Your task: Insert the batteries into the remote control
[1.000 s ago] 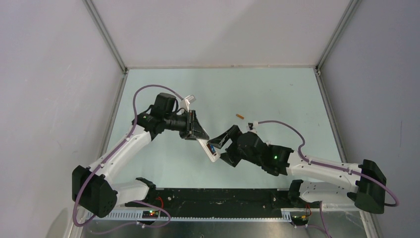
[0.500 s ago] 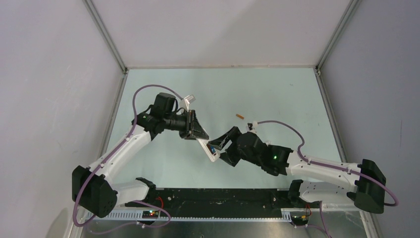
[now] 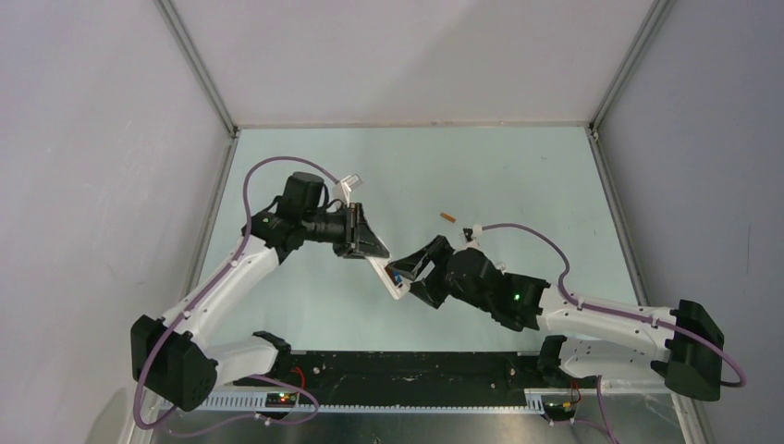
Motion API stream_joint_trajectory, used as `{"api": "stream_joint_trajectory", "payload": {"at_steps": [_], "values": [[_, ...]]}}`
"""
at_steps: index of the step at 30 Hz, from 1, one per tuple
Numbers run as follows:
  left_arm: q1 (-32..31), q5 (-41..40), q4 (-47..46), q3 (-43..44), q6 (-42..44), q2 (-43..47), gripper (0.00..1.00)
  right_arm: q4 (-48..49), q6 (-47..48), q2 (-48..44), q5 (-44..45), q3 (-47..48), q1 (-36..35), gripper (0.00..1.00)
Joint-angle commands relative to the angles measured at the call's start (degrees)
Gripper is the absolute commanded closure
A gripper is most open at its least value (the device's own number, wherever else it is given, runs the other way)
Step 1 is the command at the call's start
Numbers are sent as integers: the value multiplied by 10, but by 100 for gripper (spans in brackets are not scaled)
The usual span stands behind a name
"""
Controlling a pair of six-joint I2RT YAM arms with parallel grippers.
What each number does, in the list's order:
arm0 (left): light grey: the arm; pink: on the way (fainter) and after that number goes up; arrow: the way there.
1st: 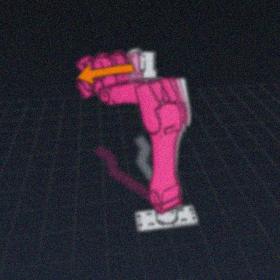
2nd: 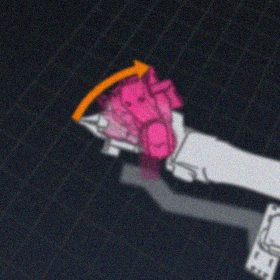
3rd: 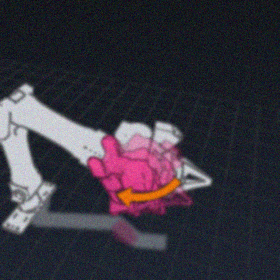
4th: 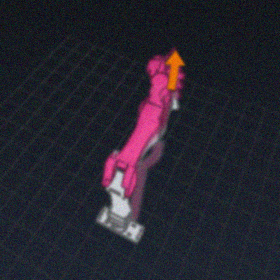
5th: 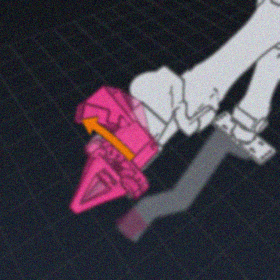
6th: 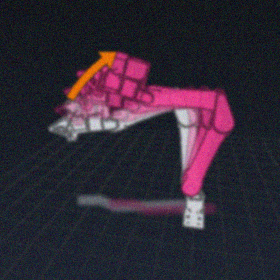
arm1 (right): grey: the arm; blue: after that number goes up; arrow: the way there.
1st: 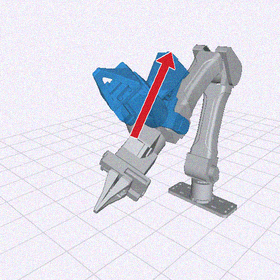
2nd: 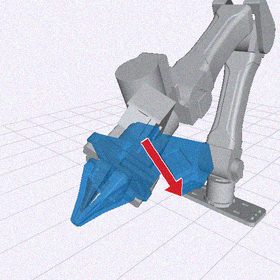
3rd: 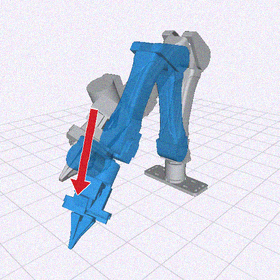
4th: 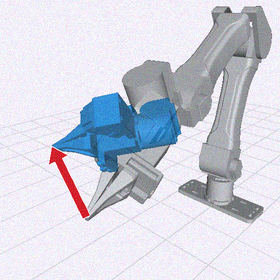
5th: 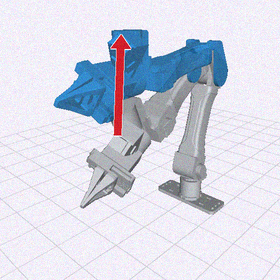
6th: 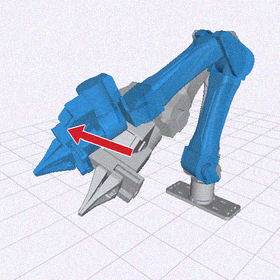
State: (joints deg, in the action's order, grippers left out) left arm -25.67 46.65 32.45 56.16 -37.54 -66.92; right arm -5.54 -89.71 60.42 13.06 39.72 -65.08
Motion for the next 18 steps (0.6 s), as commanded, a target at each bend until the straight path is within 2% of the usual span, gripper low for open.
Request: {"api": "stream_joint_trajectory", "payload": {"at_steps": [1,18], "values": [[-3,47,-35,28,-33,20,100,106,3,-3,-10,1,-6,44],[-3,97,-69,29,-81,58,100,178,43,26,-35,-19,-2,40]]}}
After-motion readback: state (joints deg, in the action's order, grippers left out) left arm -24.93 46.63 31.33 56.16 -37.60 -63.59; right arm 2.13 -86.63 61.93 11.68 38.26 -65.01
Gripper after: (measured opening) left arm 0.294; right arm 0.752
